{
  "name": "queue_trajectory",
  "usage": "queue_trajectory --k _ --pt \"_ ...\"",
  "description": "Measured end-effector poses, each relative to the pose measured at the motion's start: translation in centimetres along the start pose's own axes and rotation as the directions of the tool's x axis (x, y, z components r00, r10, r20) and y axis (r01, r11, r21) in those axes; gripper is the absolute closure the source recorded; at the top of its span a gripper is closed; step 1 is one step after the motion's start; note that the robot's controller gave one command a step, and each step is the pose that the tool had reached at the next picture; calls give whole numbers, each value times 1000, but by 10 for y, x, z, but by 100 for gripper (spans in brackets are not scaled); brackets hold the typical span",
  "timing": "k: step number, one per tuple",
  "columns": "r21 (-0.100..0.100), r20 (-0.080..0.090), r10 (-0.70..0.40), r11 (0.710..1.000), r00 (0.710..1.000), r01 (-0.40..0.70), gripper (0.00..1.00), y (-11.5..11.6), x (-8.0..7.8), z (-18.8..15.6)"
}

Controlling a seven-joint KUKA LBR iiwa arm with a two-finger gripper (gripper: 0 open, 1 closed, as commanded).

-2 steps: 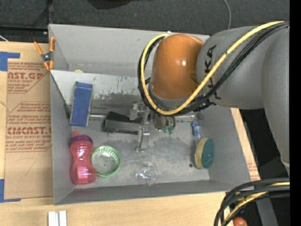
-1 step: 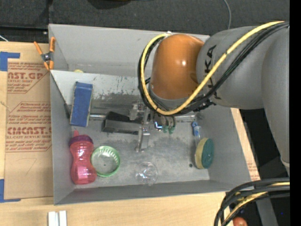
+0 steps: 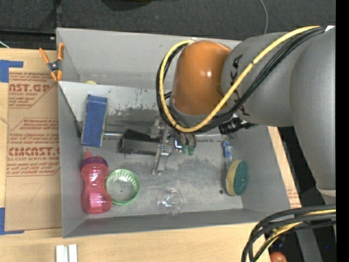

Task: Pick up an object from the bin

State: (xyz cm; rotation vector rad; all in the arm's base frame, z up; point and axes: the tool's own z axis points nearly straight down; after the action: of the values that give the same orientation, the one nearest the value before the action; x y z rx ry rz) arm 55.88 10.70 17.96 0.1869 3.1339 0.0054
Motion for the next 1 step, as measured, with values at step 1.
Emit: queue_trajectory --k 1 --pt "2 1 -156 988 988 156 0 -25 -2 -2"
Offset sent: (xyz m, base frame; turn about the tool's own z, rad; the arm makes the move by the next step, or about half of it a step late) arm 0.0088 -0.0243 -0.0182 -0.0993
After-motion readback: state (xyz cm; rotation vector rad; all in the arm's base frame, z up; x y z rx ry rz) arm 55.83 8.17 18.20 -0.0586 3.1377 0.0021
